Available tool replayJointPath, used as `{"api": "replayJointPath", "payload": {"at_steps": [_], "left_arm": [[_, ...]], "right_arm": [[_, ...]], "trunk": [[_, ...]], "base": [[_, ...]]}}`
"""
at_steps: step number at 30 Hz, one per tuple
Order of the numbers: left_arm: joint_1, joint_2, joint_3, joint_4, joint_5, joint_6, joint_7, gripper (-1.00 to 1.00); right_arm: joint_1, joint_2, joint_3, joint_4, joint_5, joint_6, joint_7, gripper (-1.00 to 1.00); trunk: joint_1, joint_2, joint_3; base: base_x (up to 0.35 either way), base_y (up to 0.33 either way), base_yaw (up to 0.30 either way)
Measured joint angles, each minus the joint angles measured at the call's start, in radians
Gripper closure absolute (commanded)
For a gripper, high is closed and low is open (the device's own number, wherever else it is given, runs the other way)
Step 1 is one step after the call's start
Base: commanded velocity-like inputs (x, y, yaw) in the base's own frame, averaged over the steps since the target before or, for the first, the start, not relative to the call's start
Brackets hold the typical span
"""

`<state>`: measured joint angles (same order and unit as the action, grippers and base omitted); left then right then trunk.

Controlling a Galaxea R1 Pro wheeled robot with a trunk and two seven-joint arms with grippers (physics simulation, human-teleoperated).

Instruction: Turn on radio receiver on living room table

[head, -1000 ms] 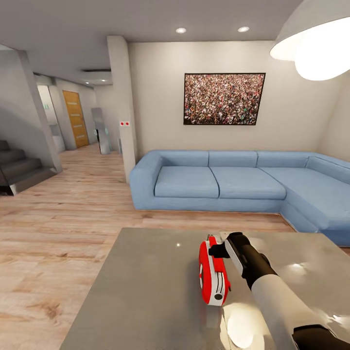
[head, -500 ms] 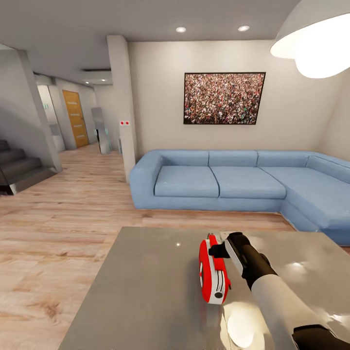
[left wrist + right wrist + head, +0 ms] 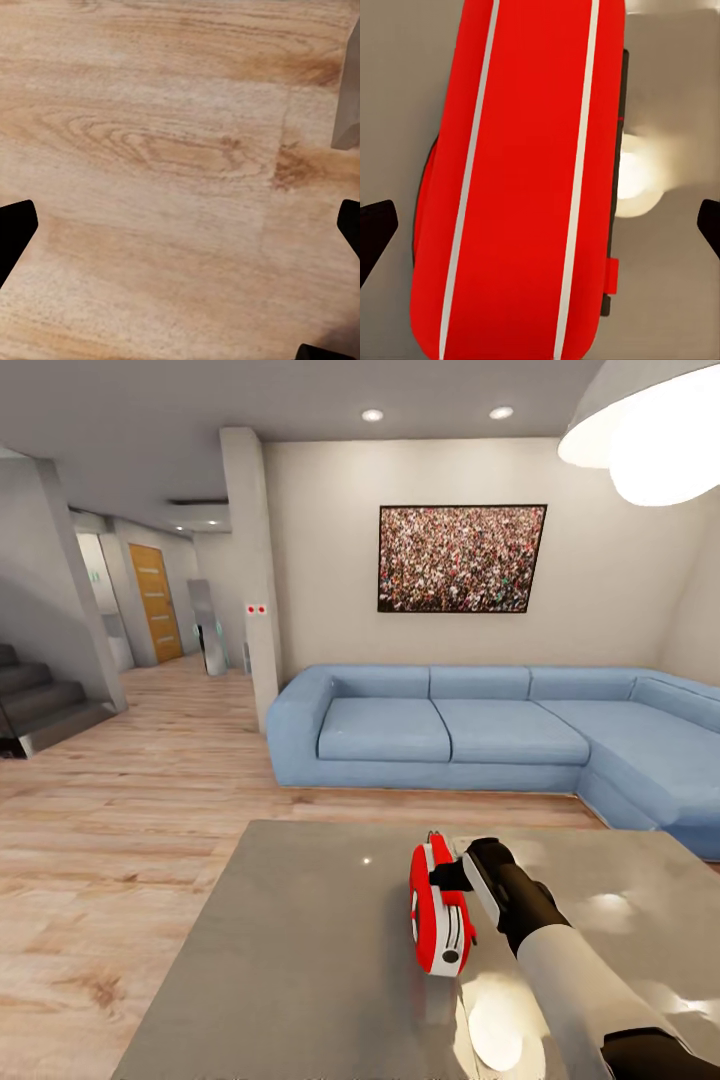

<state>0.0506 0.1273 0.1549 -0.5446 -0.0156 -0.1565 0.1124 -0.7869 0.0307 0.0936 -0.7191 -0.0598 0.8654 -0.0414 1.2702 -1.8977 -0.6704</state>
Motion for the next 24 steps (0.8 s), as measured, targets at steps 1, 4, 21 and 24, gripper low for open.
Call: {"api": "replayJointPath", "payload": {"at_steps": [1, 4, 21, 24], "left_arm": [[0.0, 0.0, 0.0, 0.0, 0.0, 0.0, 0.0, -1.0], [0.0, 0.0, 0.0, 0.0, 0.0, 0.0, 0.0, -1.0], [0.0, -0.002, 0.0, 0.0, 0.0, 0.0, 0.0, -1.0], [0.0, -0.002, 0.0, 0.0, 0.0, 0.0, 0.0, -1.0]], "right_arm": [[0.0, 0.0, 0.0, 0.001, 0.0, 0.0, 0.0, -1.0], [0.0, 0.0, 0.001, 0.007, 0.0, 0.0, 0.0, -1.0], [0.0, 0.0, 0.002, 0.012, 0.0, 0.0, 0.0, -1.0], [0.0, 0.0, 0.001, 0.012, 0.0, 0.0, 0.0, 1.0]], "trunk": [[0.0, 0.0, 0.0], [0.0, 0.0, 0.0], [0.012, -0.021, -0.009], [0.012, -0.021, -0.009]], "base": [[0.0, 0.0, 0.0], [0.0, 0.0, 0.0], [0.0, 0.0, 0.0], [0.0, 0.0, 0.0]]}}
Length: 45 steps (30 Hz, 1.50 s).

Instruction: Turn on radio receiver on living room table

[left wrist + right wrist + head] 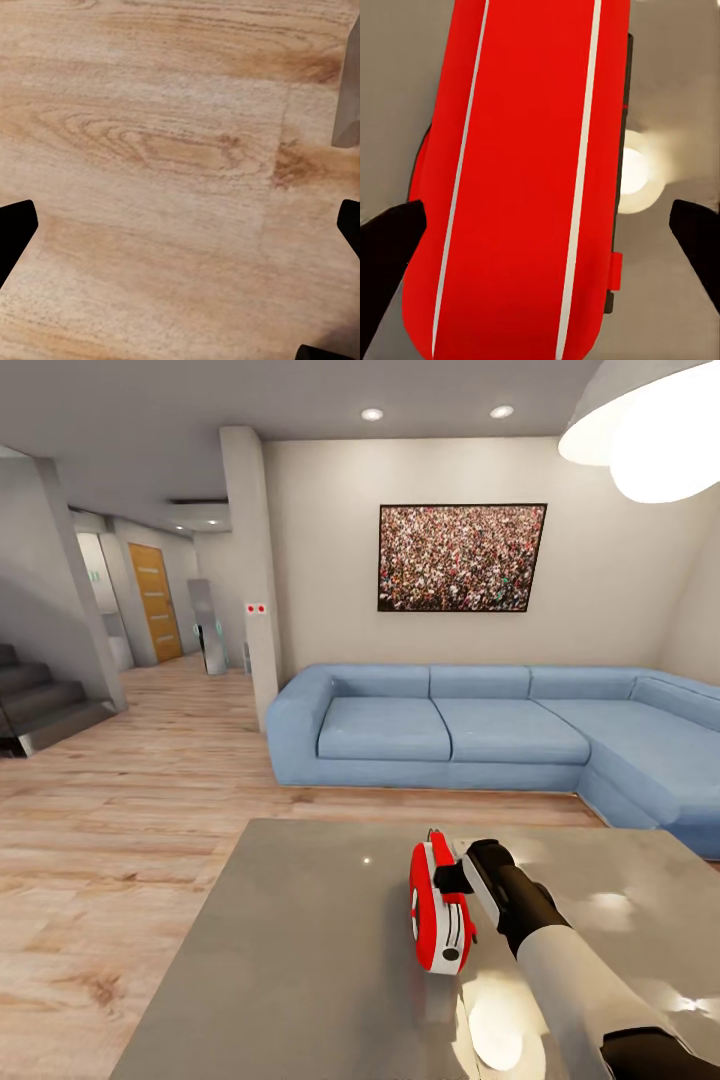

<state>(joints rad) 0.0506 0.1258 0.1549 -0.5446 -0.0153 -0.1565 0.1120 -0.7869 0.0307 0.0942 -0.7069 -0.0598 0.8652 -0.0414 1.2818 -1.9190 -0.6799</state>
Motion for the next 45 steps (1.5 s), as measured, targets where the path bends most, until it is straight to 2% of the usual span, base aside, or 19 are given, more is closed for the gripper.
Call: {"api": "replayJointPath", "payload": {"at_steps": [2, 7, 9, 35, 45], "left_arm": [[0.0, 0.0, 0.0, 0.0, 0.0, 0.0, 0.0, -1.0], [0.0, 0.0, 0.0, 0.0, 0.0, 0.0, 0.0, -1.0], [0.0, 0.0, 0.0, 0.0, 0.0, 0.0, 0.0, -1.0], [0.0, 0.0, -0.005, 0.0, -0.006, 0.0, -0.005, -1.0], [0.0, 0.003, -0.005, 0.0, -0.009, 0.0, -0.005, -1.0]], "right_arm": [[0.0, 0.0, 0.0, 0.001, -0.004, 0.0, 0.0, 1.0], [0.0, 0.0, -0.001, 0.001, 0.016, 0.001, 0.001, 1.0], [0.0, 0.0, -0.001, 0.001, 0.002, 0.0, 0.0, 1.0], [0.0, 0.0, 0.0, 0.001, 0.004, 0.0, 0.0, 1.0], [0.0, 0.0, 0.001, 0.001, 0.001, 0.0, 0.0, 1.0]], "trunk": [[0.0, 0.0, 0.0], [0.0, 0.0, 0.0], [0.0, 0.0, 0.0], [0.0, 0.0, 0.0], [-0.038, 0.07, 0.031]], "base": [[0.0, 0.0, 0.0], [0.0, 0.0, 0.0], [0.0, 0.0, 0.0], [0.0, 0.0, 0.0], [0.0, 0.0, 0.0]]}}
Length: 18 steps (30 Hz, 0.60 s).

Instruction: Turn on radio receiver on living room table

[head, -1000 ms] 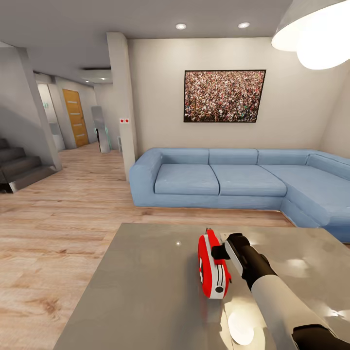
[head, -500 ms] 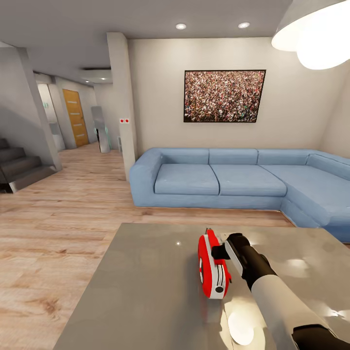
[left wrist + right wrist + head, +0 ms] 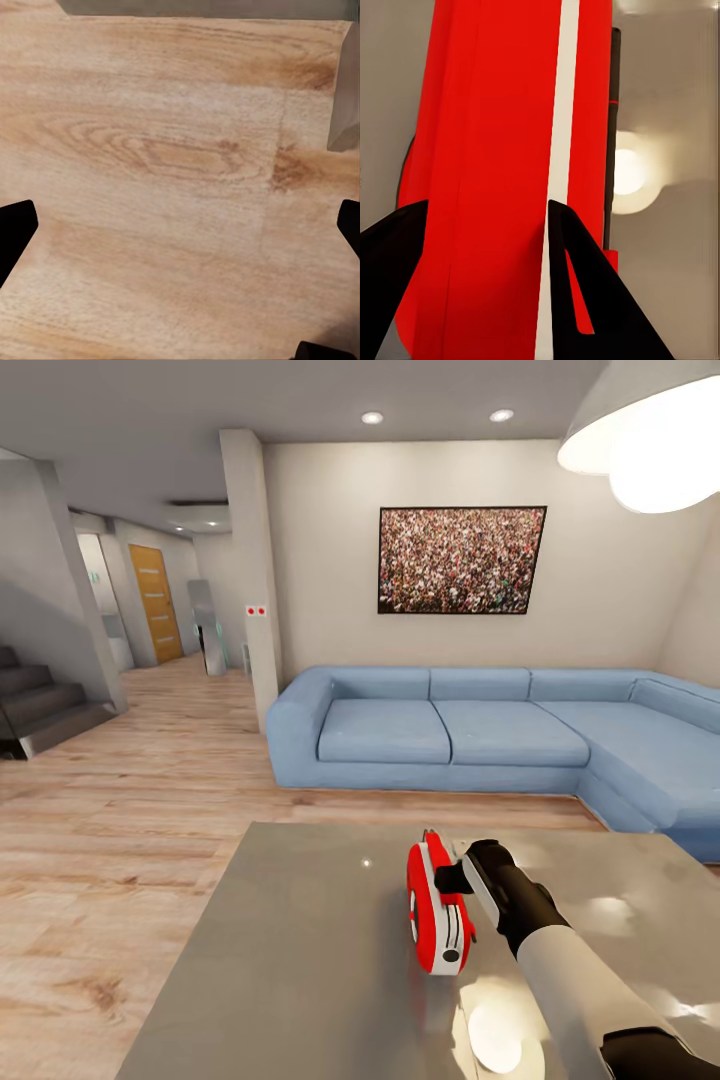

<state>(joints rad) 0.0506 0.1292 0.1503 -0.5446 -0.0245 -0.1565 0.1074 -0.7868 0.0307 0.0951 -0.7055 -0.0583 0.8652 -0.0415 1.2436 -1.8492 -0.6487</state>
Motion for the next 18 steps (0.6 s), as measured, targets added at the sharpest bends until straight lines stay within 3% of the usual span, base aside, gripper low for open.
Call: {"api": "replayJointPath", "payload": {"at_steps": [18], "left_arm": [[0.0, 0.0, 0.0, 0.0, 0.0, 0.0, -0.001, -1.0]], "right_arm": [[0.0, 0.0, -0.001, 0.0, 0.0, 0.0, -0.001, 1.0]], "trunk": [[-0.069, 0.126, 0.056]], "base": [[0.0, 0.0, 0.0]]}}
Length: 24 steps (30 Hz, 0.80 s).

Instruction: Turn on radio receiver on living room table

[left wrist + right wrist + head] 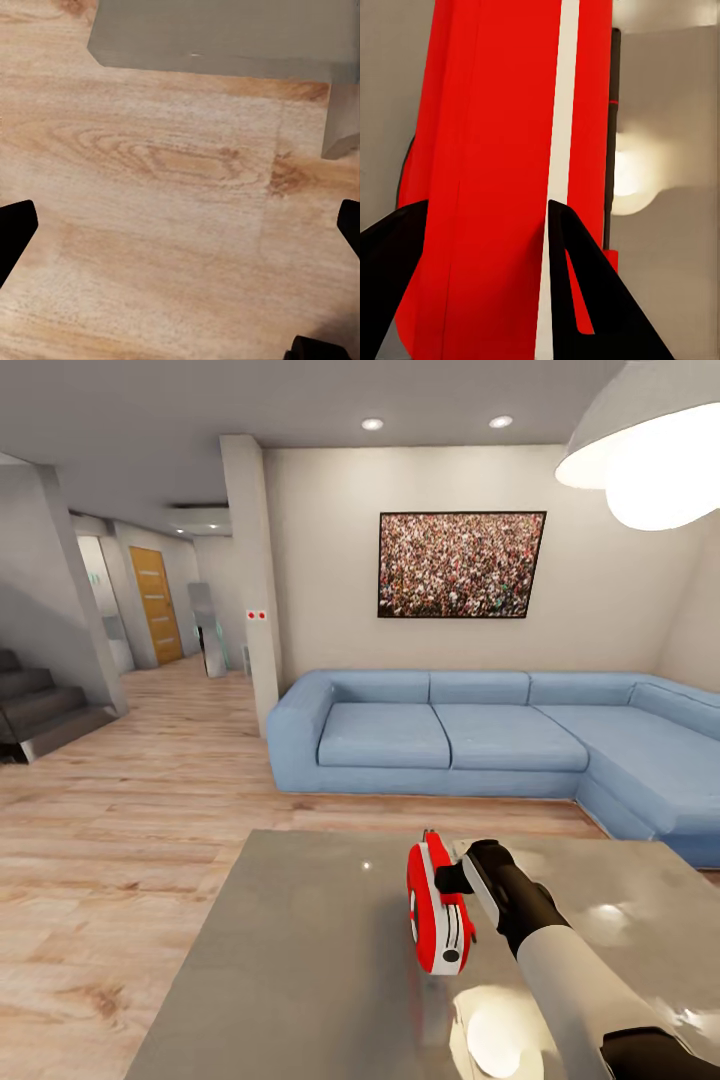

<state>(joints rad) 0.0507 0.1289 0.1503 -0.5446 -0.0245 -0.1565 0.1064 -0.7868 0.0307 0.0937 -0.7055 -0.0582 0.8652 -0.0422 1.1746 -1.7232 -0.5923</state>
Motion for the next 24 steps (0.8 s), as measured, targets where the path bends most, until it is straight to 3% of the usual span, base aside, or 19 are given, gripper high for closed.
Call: {"api": "replayJointPath", "payload": {"at_steps": [24], "left_arm": [[0.0, 0.001, 0.0, 0.0, -0.001, 0.002, 0.001, -1.0]], "right_arm": [[0.0, 0.0, 0.0, 0.0, 0.003, 0.0, 0.001, 1.0]], "trunk": [[-0.092, 0.168, 0.075]], "base": [[0.0, 0.0, 0.0]]}}
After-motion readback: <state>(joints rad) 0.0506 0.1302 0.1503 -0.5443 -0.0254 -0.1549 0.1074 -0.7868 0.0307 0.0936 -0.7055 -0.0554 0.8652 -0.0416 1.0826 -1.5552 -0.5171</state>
